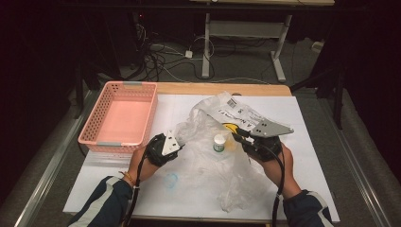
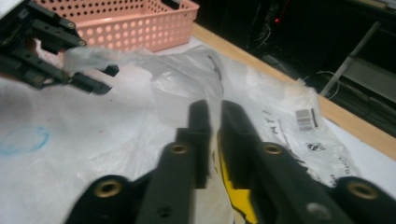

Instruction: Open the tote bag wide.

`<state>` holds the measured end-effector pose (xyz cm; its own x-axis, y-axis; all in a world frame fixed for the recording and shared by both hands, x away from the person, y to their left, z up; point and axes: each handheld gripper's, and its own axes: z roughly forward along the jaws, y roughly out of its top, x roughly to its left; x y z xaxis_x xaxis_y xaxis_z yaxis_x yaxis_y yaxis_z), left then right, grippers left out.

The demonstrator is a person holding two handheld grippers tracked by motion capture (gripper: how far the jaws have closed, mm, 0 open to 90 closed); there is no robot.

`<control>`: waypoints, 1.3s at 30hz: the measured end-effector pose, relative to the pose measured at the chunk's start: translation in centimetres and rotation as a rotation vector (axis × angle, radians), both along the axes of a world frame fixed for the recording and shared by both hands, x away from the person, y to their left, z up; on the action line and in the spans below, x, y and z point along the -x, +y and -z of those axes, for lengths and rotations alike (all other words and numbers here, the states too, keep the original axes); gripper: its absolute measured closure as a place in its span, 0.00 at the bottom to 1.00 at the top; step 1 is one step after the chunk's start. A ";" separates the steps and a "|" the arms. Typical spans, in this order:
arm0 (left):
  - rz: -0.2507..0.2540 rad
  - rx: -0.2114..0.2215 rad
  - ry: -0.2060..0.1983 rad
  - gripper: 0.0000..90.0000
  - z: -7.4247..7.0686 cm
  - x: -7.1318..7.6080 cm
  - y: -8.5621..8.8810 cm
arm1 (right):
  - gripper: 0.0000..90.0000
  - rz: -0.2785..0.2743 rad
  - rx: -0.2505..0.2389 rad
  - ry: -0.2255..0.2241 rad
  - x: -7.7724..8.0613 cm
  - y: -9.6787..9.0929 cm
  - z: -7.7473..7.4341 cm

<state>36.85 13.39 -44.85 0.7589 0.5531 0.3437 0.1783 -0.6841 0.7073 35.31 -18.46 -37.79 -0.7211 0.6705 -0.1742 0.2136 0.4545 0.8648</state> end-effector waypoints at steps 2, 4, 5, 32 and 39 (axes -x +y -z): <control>0.009 -0.002 0.005 0.88 -0.1 0.1 0.1 | 0.77 -0.009 0.004 0.002 0.2 0.0 0.1; 0.013 -0.012 0.002 0.91 -0.1 0.2 0.2 | 0.69 -0.014 -0.002 0.001 1.0 -0.3 0.1; 0.015 -0.014 0.004 0.92 -0.1 0.3 0.2 | 0.64 -0.021 -0.007 0.000 1.5 -0.4 0.1; 0.038 -0.039 0.044 0.96 1.7 0.3 -0.1 | 0.35 -0.245 0.254 0.265 8.5 -2.0 9.9; 0.048 -0.020 0.032 0.96 1.8 0.3 0.0 | 0.88 -0.206 0.200 0.288 7.5 -2.5 10.0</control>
<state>36.55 13.39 -46.61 0.7952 0.5090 0.3294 0.1672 -0.7064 0.6878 27.79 -21.00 -47.76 -0.8752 0.4804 -0.0577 0.3211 0.6659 0.6734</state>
